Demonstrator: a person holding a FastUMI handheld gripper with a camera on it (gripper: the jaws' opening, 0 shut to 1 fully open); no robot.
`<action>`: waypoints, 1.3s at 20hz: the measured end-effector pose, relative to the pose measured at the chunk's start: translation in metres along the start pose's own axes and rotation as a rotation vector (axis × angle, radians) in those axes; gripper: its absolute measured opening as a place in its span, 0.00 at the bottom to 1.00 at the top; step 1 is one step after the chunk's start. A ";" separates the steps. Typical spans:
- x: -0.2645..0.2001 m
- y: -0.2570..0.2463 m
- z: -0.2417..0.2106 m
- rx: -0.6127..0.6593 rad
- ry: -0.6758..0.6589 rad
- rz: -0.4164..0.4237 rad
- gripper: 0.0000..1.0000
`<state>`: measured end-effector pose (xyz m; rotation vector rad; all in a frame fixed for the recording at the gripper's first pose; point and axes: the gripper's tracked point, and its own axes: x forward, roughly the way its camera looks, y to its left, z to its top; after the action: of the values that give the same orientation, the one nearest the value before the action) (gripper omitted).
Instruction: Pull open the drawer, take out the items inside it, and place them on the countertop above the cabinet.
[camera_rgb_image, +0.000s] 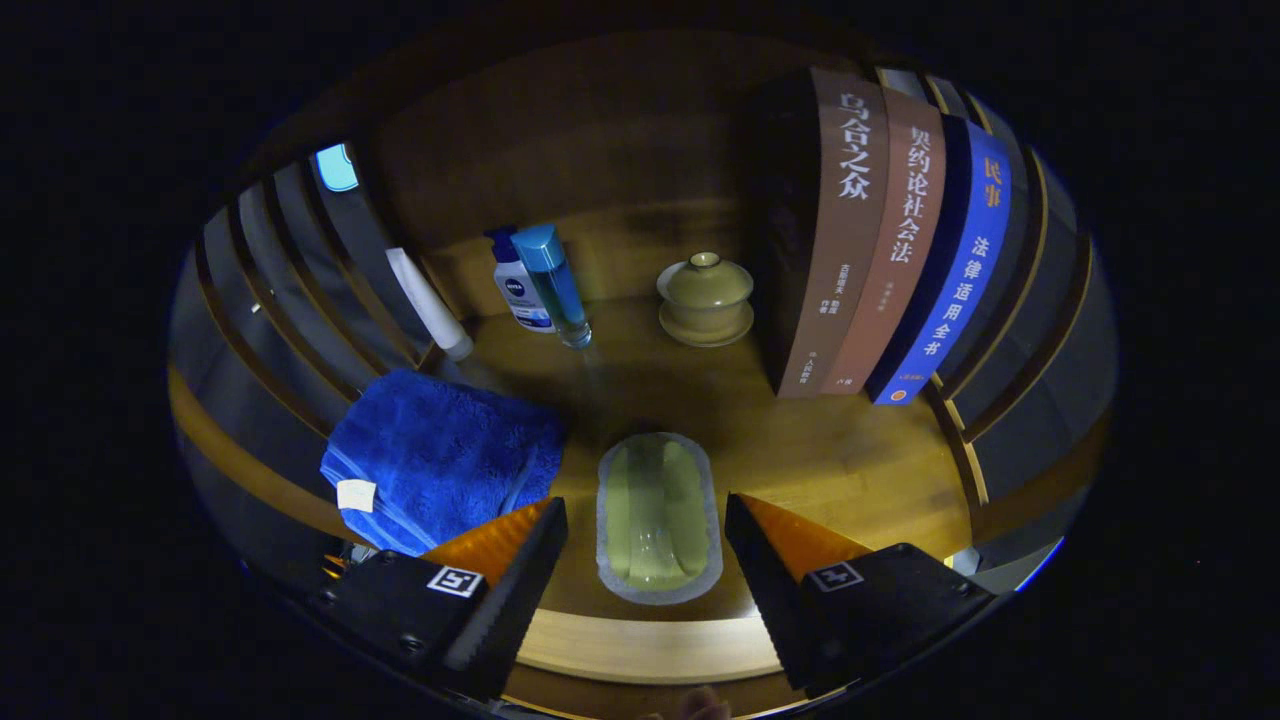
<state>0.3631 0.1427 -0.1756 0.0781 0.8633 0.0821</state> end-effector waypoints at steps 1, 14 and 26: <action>-0.006 0.001 0.001 -0.001 -0.020 0.008 1.00; -0.166 0.033 -0.047 0.067 -0.542 0.219 0.99; -0.197 0.006 -0.182 -0.014 -0.782 0.091 0.99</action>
<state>0.0964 0.1348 -0.1441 0.1245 0.0773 0.1308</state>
